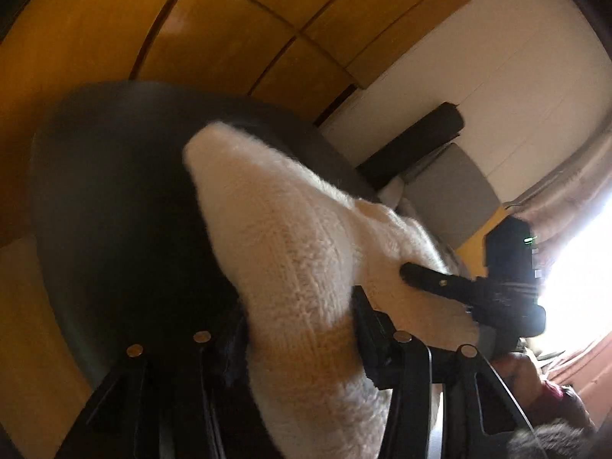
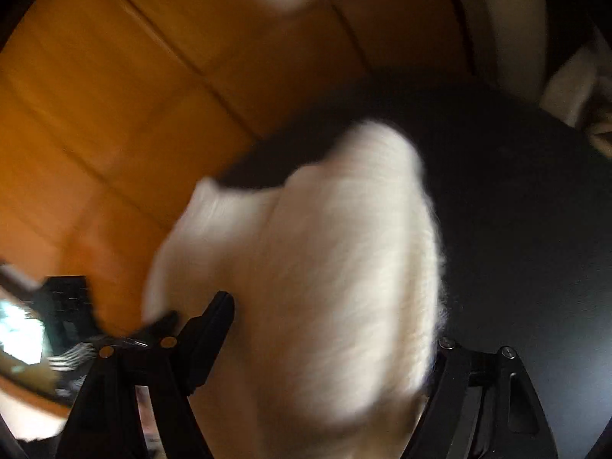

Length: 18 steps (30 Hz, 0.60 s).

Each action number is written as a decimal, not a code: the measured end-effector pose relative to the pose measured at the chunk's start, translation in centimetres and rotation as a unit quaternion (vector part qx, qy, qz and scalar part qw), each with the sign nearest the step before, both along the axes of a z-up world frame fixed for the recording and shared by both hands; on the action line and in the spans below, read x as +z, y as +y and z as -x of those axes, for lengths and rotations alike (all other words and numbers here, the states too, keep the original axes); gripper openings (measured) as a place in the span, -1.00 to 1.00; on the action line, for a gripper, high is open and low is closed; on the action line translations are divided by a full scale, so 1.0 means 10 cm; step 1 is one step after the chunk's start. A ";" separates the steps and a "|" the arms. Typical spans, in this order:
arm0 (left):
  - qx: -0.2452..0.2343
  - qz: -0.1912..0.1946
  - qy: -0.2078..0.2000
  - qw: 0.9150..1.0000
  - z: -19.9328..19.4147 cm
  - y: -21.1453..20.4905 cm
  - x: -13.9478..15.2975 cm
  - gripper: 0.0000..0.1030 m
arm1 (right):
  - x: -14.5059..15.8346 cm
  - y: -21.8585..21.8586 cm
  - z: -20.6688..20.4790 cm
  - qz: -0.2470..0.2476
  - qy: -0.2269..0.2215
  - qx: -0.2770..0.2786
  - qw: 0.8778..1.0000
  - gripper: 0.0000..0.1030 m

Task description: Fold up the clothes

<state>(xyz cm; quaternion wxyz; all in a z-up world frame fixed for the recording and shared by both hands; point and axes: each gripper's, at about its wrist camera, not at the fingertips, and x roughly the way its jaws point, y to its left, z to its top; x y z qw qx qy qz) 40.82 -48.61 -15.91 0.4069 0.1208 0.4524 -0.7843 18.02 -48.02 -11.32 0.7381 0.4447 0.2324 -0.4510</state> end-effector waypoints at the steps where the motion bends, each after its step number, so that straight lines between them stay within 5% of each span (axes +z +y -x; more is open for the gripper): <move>1: 0.000 0.010 -0.017 1.000 0.02 0.04 0.04 0.01 | 0.00 0.02 0.03 0.006 0.012 0.000 1.000 0.57; 4: 0.010 0.038 -0.061 0.997 0.05 0.21 0.23 0.01 | 0.08 0.09 0.10 0.038 0.060 0.002 0.997 0.59; 7: 0.029 0.080 -0.097 0.992 0.02 0.38 0.45 -0.03 | 0.42 0.26 0.11 0.124 0.154 0.017 0.980 0.61; 12: 0.000 0.151 -0.102 0.983 0.00 0.26 0.75 0.01 | 0.80 0.62 -0.15 0.187 0.164 0.123 0.961 0.62; 15: -0.022 0.133 -0.112 0.984 0.17 0.06 0.74 0.01 | 0.59 0.51 -0.42 0.160 0.176 0.173 0.956 0.61; 18: -0.035 0.054 -0.139 0.988 0.41 -0.04 0.51 0.00 | 0.16 0.13 -0.33 0.090 0.197 0.136 0.967 0.61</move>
